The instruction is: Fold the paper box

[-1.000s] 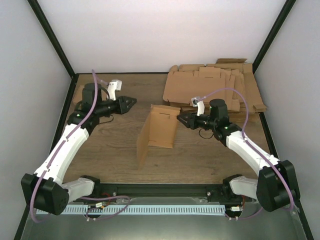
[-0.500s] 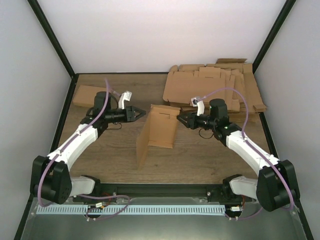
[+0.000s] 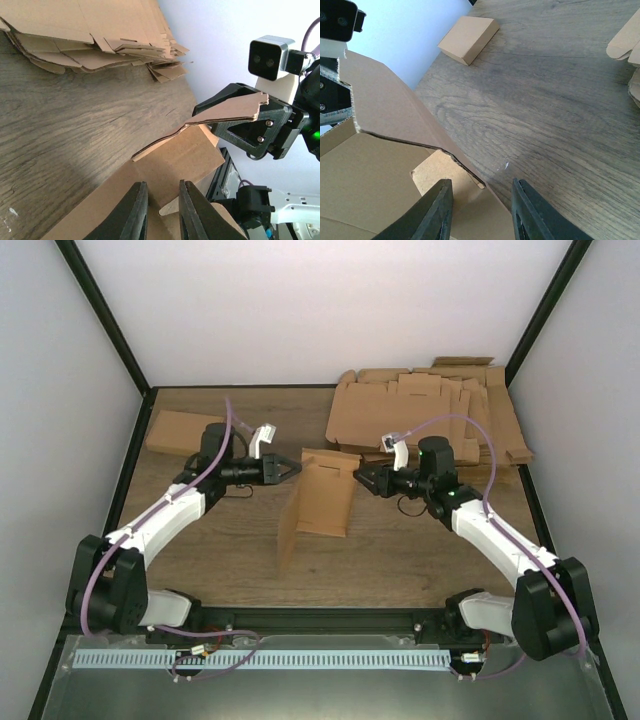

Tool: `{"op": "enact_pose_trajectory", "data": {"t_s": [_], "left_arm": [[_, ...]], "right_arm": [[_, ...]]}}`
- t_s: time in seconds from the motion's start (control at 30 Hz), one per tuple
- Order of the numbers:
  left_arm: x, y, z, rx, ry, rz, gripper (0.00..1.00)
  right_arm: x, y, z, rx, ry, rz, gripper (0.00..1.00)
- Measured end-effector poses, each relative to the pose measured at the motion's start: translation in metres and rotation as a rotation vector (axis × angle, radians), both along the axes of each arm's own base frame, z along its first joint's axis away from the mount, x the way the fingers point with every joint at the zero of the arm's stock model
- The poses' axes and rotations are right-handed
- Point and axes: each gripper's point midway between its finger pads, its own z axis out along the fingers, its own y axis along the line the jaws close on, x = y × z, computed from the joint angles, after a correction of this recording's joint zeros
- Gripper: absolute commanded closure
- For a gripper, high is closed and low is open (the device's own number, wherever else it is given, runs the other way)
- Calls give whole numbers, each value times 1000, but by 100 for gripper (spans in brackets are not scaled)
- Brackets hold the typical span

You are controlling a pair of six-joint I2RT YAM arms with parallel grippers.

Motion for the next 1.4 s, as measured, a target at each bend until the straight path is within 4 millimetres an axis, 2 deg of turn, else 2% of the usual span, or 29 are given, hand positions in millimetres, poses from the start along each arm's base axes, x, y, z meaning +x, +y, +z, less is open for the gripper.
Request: {"op": "enact_pose_trajectory", "data": {"t_s": [0.23,0.37,0.4,0.5,0.67,1.0,1.2,1.4], "left_arm": [[4,-1,-2,5,3,2,86],[4,-2,-12,20,31,-3,87],[3,-2,-16,26,40,-5,85],[1,-2,-21,41,51,-12,70],[0,-2,-22,45,60,-9,68],[-1,-3,-14,32,38,-14,68],[0,-2,-7,32,13,2,66],[-2,7,25,29,-95,53,62]], "right_arm": [[-1,1,-1,-8,-4,8,65],[-3,1,-6,-18,16,13,65],[-4,1,-8,-20,23,14,65],[-6,2,-11,-24,36,19,65],[-7,2,-12,-27,40,22,70],[-10,8,0,-15,-33,52,96],[-19,15,8,-3,-112,84,98],[-24,21,20,10,-223,104,99]]}}
